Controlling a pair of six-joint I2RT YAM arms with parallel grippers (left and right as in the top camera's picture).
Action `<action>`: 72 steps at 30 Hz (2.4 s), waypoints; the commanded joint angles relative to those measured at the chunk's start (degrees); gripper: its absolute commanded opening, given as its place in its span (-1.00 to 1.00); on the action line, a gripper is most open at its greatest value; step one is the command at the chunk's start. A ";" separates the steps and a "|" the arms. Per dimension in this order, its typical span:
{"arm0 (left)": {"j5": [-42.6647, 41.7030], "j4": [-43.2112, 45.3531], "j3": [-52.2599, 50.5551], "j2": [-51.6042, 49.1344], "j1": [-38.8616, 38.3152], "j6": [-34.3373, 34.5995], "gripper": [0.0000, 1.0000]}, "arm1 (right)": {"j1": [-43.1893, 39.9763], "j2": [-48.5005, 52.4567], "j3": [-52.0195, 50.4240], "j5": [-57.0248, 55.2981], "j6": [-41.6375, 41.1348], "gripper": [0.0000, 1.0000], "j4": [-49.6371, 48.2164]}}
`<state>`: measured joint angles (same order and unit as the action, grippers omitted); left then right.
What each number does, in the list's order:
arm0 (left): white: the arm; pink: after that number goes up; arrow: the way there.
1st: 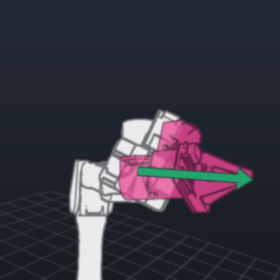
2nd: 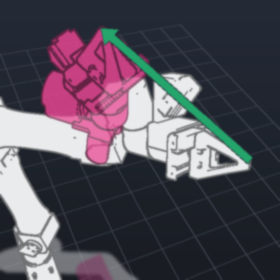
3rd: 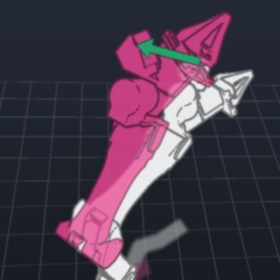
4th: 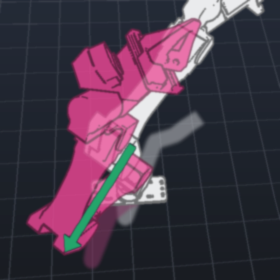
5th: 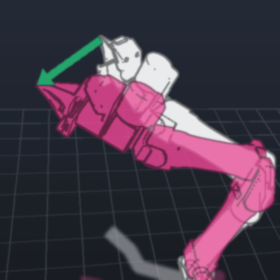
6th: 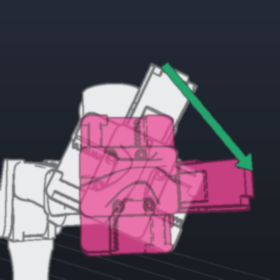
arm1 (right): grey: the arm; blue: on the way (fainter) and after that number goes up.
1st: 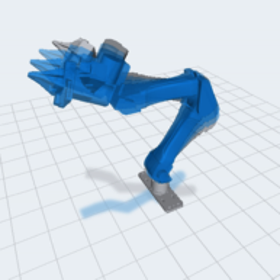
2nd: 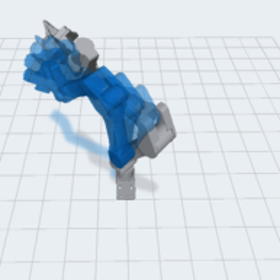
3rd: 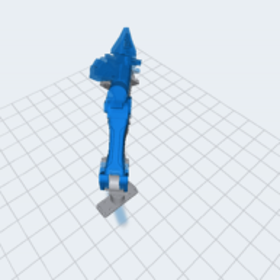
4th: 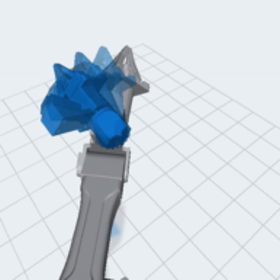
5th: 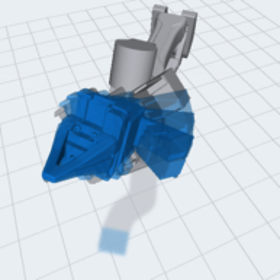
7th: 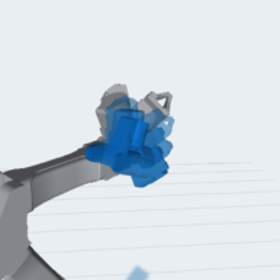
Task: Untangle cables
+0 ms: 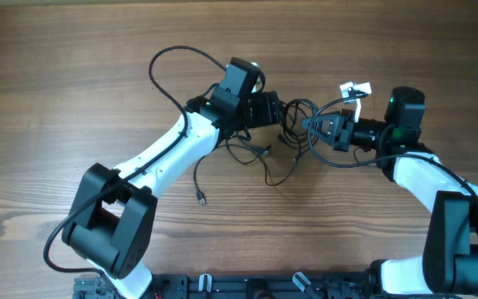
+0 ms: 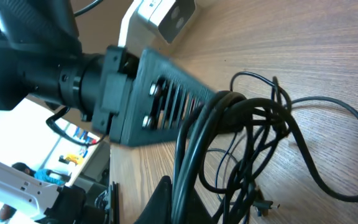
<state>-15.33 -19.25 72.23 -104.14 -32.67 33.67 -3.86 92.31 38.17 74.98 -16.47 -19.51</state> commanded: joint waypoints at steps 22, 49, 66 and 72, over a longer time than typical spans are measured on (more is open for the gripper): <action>17.38 4.87 0.11 -3.43 -8.28 -6.27 -0.92 | 0.15 0.11 0.33 3.48 -1.77 -0.91 2.43; 23.89 -10.58 0.11 13.35 -1.25 38.36 -0.92 | 6.25 0.09 0.33 3.50 -3.23 0.26 -10.25; -28.72 -6.73 0.11 13.27 13.35 8.33 -0.92 | 1.53 0.11 0.33 -49.94 -17.99 -0.91 17.94; -21.68 -6.75 0.11 13.27 16.22 8.74 -0.92 | -7.93 0.11 0.33 -48.43 -12.17 -0.91 19.82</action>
<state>-39.83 -26.33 72.10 -90.91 -18.26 44.75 -8.16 92.36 38.46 29.47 -31.09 -0.19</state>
